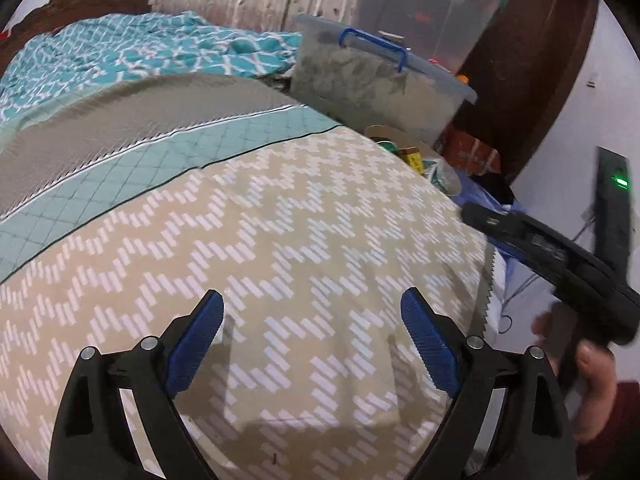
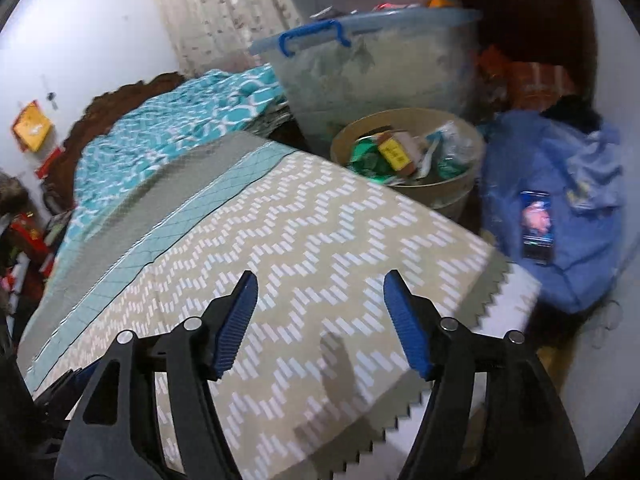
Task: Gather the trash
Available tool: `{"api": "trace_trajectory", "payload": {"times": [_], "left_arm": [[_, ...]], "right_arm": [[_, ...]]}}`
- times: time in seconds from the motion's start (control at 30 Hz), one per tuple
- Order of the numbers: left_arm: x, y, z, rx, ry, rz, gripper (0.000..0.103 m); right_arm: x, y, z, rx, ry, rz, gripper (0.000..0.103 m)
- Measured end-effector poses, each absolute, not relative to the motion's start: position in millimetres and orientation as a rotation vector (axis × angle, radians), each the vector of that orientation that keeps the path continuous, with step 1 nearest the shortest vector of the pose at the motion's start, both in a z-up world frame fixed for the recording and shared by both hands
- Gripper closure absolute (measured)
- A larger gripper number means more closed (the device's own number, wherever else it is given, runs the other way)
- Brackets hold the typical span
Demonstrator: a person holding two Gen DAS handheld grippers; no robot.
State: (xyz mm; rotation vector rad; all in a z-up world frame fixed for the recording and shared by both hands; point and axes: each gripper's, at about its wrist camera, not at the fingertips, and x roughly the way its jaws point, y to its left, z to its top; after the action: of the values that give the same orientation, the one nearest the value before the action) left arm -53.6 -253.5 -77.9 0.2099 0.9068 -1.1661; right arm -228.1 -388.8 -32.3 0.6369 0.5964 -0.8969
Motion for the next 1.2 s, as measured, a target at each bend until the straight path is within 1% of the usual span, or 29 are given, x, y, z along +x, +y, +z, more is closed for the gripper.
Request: {"api": "trace_trajectory", "payload": {"times": [0.17, 0.33, 0.4, 0.5, 0.7, 0.93, 0.97, 1.0, 1.07, 1.2], "left_arm": [[-43, -252, -84, 0.181, 0.956, -1.119, 0.017], [-53, -249, -78, 0.212, 0.893, -1.109, 0.016], [-59, -248, -76, 0.232, 0.860, -1.099, 0.012], [-62, -249, -74, 0.249, 0.838, -1.091, 0.009], [-56, -251, -77, 0.251, 0.871, -1.048, 0.009], [-52, -256, -83, 0.288, 0.903, -0.937, 0.009], [-53, -256, -84, 0.298, 0.899, -0.926, 0.009], [-55, -257, -84, 0.312, 0.893, -0.914, 0.009], [-60, -260, -84, 0.340, 0.885, -0.897, 0.009], [-63, -264, -86, 0.380, 0.884, -0.877, 0.009]], "right_arm": [[-249, -364, -26, 0.671, 0.588, -0.983, 0.030], [-276, -348, -27, 0.735, 0.556, -1.030, 0.028], [-282, -348, -28, 0.736, 0.554, -1.040, 0.027], [-291, -355, -29, 0.749, 0.540, -1.035, 0.026], [-281, -371, -29, 0.749, 0.526, -0.931, 0.024], [-260, -367, -44, 0.722, 0.556, -0.778, 0.023], [-258, -367, -46, 0.715, 0.557, -0.765, 0.022], [-257, -366, -47, 0.711, 0.558, -0.751, 0.018], [-257, -364, -48, 0.707, 0.553, -0.721, 0.015], [-258, -360, -47, 0.684, 0.534, -0.713, 0.006]]}}
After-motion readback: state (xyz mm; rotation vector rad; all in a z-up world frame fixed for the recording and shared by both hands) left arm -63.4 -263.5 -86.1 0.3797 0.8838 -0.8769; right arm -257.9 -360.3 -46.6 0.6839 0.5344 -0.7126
